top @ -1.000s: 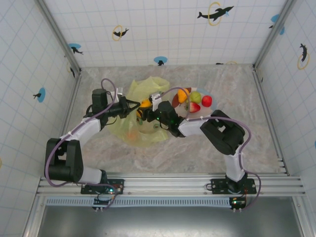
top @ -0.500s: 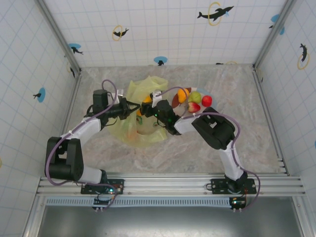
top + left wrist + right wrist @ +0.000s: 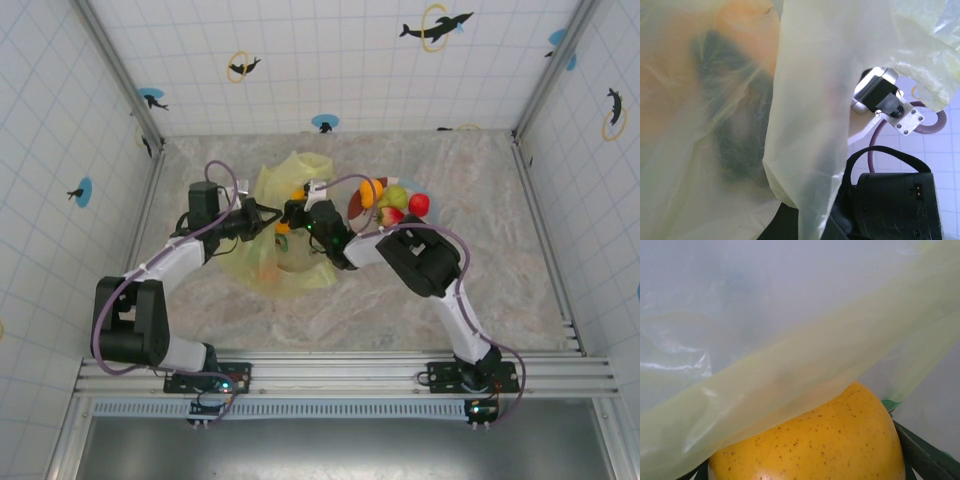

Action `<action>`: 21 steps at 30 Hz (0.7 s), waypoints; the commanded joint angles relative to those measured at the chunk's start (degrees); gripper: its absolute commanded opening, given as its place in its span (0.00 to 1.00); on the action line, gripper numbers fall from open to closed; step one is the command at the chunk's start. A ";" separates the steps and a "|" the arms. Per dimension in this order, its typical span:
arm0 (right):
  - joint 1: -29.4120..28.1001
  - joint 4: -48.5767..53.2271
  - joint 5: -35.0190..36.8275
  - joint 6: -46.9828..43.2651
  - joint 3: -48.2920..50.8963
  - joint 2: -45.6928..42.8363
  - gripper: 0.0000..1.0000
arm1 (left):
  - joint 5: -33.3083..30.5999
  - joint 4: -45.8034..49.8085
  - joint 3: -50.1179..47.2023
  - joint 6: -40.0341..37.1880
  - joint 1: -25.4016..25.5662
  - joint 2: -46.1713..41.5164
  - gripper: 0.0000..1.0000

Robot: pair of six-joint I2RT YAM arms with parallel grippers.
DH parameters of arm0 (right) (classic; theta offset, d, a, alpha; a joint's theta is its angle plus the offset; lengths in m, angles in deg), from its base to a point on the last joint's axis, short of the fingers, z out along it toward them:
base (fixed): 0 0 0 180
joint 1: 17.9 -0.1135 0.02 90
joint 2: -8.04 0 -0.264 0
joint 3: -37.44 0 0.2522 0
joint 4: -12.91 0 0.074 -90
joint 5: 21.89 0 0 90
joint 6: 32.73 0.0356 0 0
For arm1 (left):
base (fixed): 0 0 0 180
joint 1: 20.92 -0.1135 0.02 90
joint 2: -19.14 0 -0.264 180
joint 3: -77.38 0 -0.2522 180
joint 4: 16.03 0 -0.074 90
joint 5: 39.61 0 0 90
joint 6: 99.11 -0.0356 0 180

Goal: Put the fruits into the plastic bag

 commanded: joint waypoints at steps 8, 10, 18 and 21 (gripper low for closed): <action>-0.30 3.70 3.91 8.01 -9.69 6.84 0.80 | -0.25 0.91 0.15 -1.63 -0.45 0.60 0.00; -0.23 4.65 3.83 8.68 -11.29 7.78 0.81 | -0.19 0.92 0.13 -1.63 -0.46 0.61 0.00; -0.22 16.41 3.62 9.96 -20.57 11.42 0.88 | 0.06 1.03 0.24 -1.46 -0.45 0.88 0.00; -0.12 17.97 3.52 9.68 -20.05 10.52 0.93 | 0.08 1.09 0.31 -1.45 -0.45 0.96 0.00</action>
